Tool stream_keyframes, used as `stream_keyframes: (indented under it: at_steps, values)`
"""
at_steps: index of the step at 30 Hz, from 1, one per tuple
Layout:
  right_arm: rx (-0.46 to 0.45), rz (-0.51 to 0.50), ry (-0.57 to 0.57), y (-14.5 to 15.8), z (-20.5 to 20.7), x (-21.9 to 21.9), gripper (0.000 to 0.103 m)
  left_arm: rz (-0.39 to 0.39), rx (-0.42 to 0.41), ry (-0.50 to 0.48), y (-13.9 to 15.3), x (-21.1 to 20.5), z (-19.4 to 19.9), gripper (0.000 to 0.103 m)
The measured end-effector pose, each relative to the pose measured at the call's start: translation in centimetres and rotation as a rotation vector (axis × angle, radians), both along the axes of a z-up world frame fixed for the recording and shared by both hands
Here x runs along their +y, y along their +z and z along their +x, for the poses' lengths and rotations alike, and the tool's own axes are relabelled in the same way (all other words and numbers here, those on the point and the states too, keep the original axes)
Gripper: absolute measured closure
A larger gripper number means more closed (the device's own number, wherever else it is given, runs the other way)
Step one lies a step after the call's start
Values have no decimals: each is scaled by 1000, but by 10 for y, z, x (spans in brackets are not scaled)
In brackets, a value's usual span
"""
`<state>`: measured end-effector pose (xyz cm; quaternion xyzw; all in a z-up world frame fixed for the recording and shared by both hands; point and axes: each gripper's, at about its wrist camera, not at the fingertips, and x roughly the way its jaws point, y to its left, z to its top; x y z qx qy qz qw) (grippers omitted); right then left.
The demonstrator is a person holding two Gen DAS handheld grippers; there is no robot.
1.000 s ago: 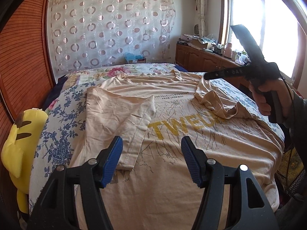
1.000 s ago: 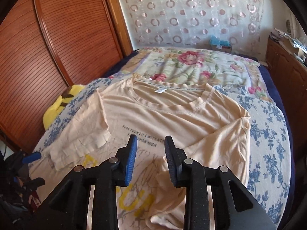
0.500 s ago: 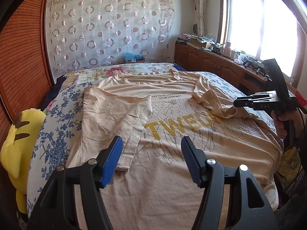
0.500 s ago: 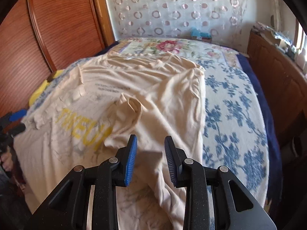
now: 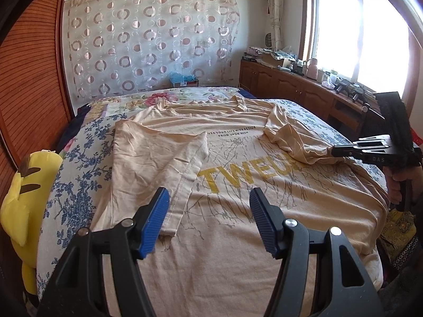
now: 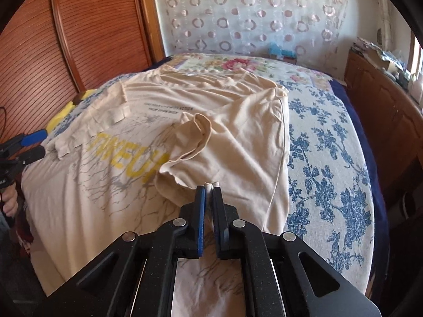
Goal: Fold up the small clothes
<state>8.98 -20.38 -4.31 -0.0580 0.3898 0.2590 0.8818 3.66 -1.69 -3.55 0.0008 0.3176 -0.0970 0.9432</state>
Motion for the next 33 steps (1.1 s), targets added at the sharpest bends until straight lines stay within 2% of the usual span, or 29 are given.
stream_keyframes:
  at_steps: [3,8,11,13,16,22,27,30,33]
  values:
    - [16,23,29,-1,-17,0,100,-7,1,0,-1,0,1,40]
    - [40,-27,43,-13,-35,6,100,-10,5,1,-4,0,2,40]
    - [40,-12,29,-12,-36,2,92,-13,3,2,-4,1,1,40]
    - [26,-11,19,-7,-34,0,79,-15,0,5,-4,1,0,40]
    - [-3,2,5,4,-22,1,71,-19,-2,9,-4,2,-1,40]
    - [-20,-6,-8,9,24,20,71,-18,-1,15,-3,5,-2,40]
    - [22,-31,-21,0,61,39,71,-22,1,23,-3,10,-3,40]
    - [42,-88,-65,-7,76,47,71,-26,1,26,-4,13,-4,40]
    - [72,-69,-69,-9,85,49,71,-31,3,30,-5,16,-4,40]
